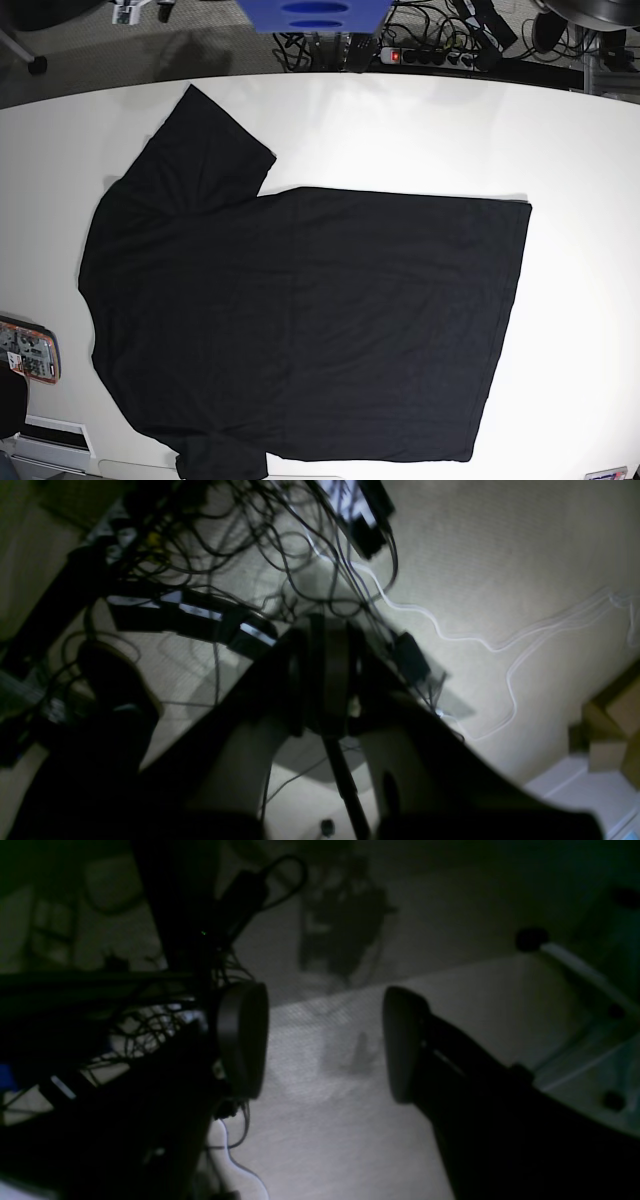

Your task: Fold the T-shirt properly

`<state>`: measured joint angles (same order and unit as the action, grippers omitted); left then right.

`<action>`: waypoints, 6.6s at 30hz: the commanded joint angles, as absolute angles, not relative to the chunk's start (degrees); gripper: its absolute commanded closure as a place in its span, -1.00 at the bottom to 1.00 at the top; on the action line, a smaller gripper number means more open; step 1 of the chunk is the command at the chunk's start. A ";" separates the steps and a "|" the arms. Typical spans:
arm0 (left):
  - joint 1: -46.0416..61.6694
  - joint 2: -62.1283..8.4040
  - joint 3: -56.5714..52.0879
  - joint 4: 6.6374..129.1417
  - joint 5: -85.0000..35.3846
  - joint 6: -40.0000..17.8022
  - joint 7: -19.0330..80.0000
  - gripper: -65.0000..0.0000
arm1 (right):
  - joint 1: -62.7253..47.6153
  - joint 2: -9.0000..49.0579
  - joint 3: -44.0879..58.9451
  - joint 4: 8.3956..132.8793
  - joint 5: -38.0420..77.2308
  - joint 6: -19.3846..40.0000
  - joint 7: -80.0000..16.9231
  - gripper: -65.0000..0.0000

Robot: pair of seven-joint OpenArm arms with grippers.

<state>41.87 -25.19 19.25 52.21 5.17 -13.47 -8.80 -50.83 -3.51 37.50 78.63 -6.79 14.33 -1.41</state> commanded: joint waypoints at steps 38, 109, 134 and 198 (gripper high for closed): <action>58.77 -29.85 4.00 98.33 5.14 -13.58 -9.36 0.82 | -51.82 -3.74 39.43 89.19 -7.43 13.49 7.78 -0.06; 34.51 -17.10 -20.18 108.88 49.63 -13.67 -9.36 0.82 | -53.23 3.74 0.22 113.45 -49.63 13.58 -20.00 -0.06; 34.42 -14.46 -19.38 108.79 50.07 -13.67 -9.10 0.82 | -47.78 4.70 0.40 113.27 -45.93 13.49 -20.35 -0.06; 34.42 -13.23 -19.56 108.70 50.24 -13.67 -8.92 0.82 | -47.25 9.54 4.79 112.31 -32.22 13.49 -19.12 -0.06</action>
